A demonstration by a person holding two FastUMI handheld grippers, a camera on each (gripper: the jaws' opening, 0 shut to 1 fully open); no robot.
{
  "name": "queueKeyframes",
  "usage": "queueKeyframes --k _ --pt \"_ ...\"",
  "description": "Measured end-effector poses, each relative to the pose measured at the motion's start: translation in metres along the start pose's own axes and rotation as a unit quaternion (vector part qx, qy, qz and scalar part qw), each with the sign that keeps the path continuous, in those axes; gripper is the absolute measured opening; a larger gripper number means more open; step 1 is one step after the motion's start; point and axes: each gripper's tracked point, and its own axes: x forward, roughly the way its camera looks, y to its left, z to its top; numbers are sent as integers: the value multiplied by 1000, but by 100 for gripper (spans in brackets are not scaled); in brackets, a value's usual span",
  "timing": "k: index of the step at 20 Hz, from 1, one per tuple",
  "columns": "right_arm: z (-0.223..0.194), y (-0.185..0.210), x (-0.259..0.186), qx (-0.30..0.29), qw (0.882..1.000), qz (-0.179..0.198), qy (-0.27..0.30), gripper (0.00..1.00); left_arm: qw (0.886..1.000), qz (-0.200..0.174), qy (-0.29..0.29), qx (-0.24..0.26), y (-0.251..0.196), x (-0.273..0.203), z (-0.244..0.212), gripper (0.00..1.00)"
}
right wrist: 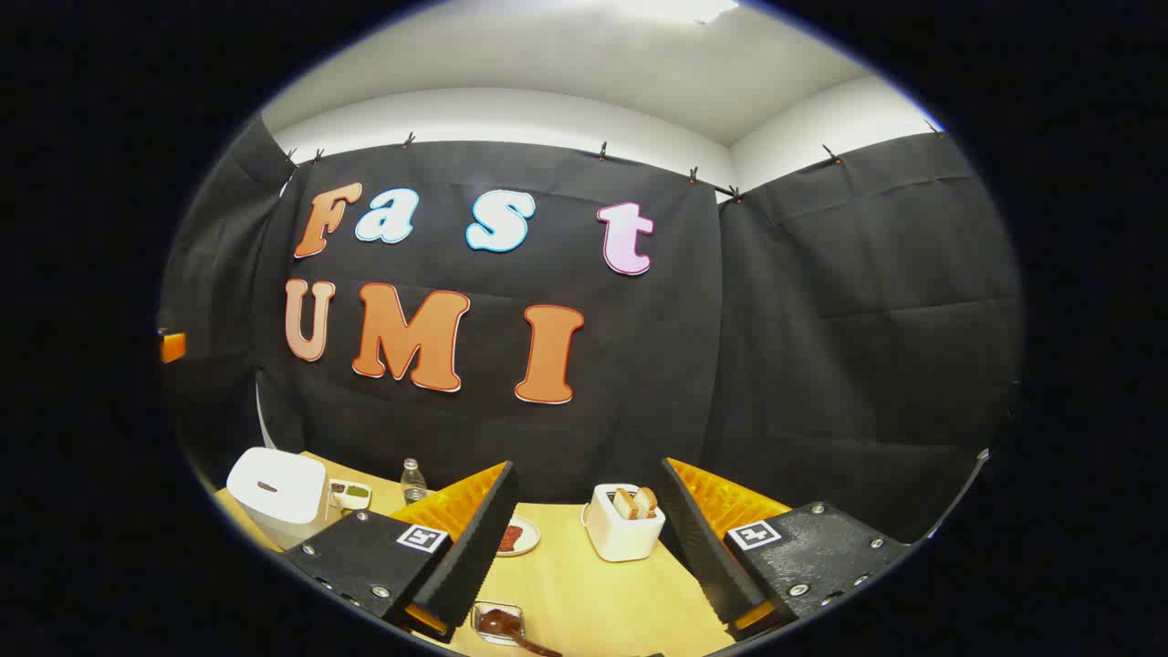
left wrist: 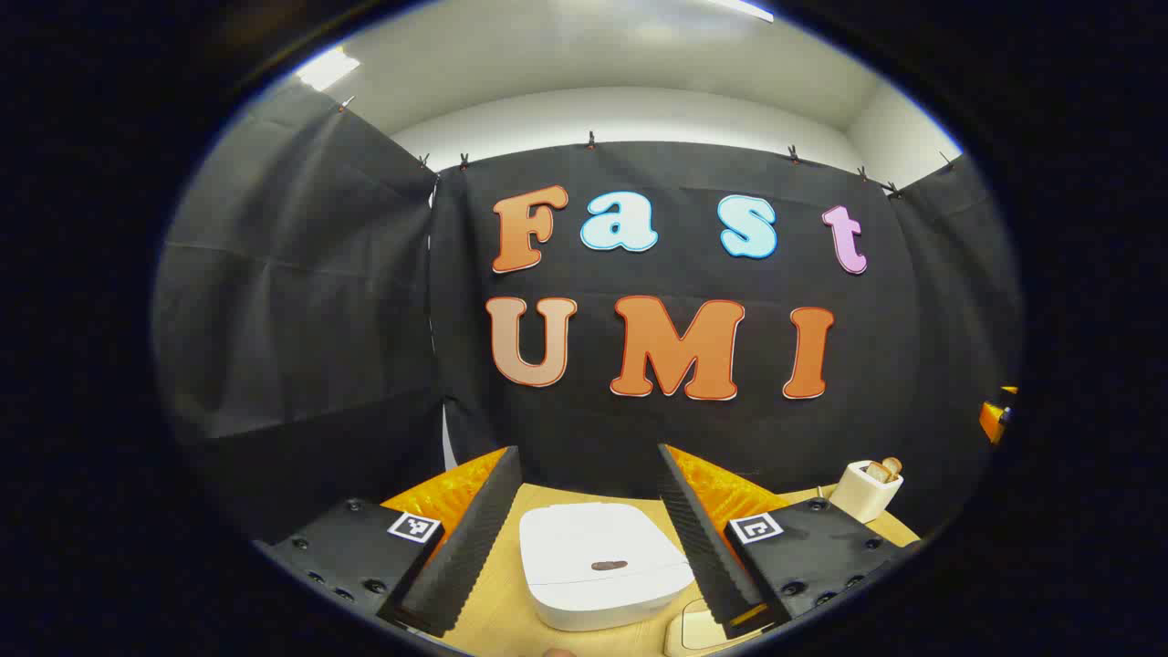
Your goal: Close the left gripper, press the button to open the rice cooker; take a wooden spoon from the chopstick holder with the right hand, scoop a spoonful of rice and pour it into the rice cooker, then put the wooden spoon back into the chopstick holder.
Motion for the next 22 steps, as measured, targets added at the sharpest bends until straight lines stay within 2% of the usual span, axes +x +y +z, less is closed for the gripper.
queueKeyframes --k 1,4,6,7,9,12,15,16,18,21,22 --pt "1 -1 -1 4 1000 -1 1 99 1000 0 -3 -9 5 0 3 99" --pt "4 -4 0 4 1000 -4 0 92 1000 4 -1 -6 12 -3 4 99" --pt "6 -7 2 -1 1000 -1 -2 93 1000 -5 3 -20 3 -6 2 99" --pt "4 -11 4 0 1000 1 3 99 1000 -4 7 -24 1 -7 0 99" --pt "2 -19 8 13 1000 8 10 96 1000 9 -3 -20 1 -11 8 99" --pt "0 -34 17 18 1000 4 7 96 999 26 -27 -6 -5 -18 18 99" --pt "-5 -45 20 2 1000 6 5 96 999 35 -10 -11 -18 -23 6 99" --pt "-7 -47 20 -1 1000 10 5 99 999 30 -2 -15 -24 -25 2 99" --pt "-10 -54 21 -3 1000 13 4 96 999 28 10 -14 -35 -31 -4 99" --pt "-13 -59 25 -2 1000 14 7 96 999 32 1 11 -40 -32 4 76" --pt "-11 -55 25 -1 1000 22 5 93 999 37 -2 22 -39 -31 5 71"
